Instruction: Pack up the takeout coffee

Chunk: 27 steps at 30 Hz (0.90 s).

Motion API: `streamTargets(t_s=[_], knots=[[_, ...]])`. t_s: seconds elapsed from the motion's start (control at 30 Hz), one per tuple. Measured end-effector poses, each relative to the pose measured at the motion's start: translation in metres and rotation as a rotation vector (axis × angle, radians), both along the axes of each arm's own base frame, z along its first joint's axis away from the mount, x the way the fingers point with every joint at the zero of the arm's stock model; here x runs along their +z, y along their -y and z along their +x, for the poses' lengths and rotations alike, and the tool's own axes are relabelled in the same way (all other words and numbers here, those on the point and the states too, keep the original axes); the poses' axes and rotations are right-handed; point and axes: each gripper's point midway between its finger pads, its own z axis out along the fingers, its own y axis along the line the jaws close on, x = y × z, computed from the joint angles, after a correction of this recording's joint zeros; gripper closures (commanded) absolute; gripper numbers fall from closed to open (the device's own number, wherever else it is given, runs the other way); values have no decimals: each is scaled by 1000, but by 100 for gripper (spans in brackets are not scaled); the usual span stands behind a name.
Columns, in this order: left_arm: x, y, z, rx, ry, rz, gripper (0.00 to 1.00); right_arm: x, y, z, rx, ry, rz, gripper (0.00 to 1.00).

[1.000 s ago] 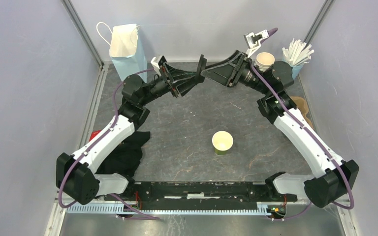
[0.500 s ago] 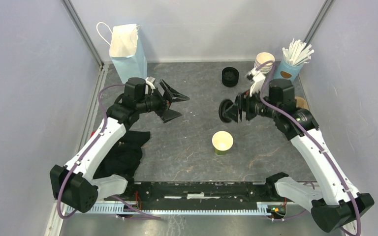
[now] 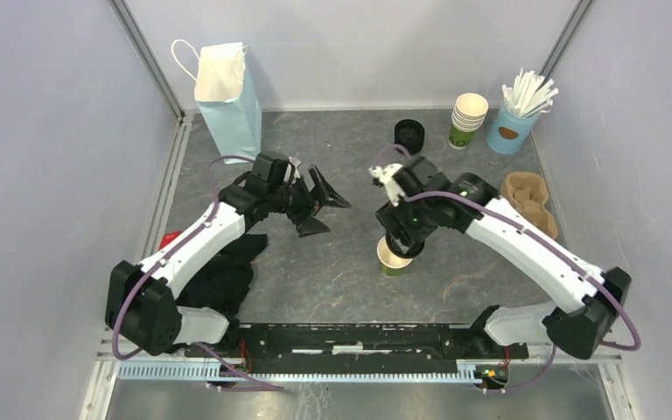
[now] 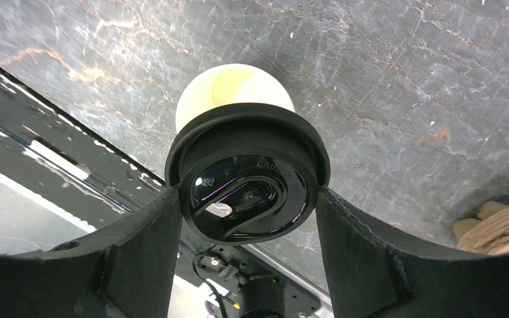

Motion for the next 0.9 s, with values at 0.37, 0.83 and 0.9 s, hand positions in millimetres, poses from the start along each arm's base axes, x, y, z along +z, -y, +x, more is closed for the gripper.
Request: streamTargets(t_s=[0.37, 0.83, 0.9], knots=[[-33, -26, 30, 117, -17, 39, 4, -32, -29, -6, 85, -35, -210, 34], [-44, -55, 42, 157, 3, 72, 3, -46, -29, -2, 52, -57, -259, 34], [-46, -58, 41, 155, 1, 82, 3, -48, -30, -2, 48, -61, -265, 34]])
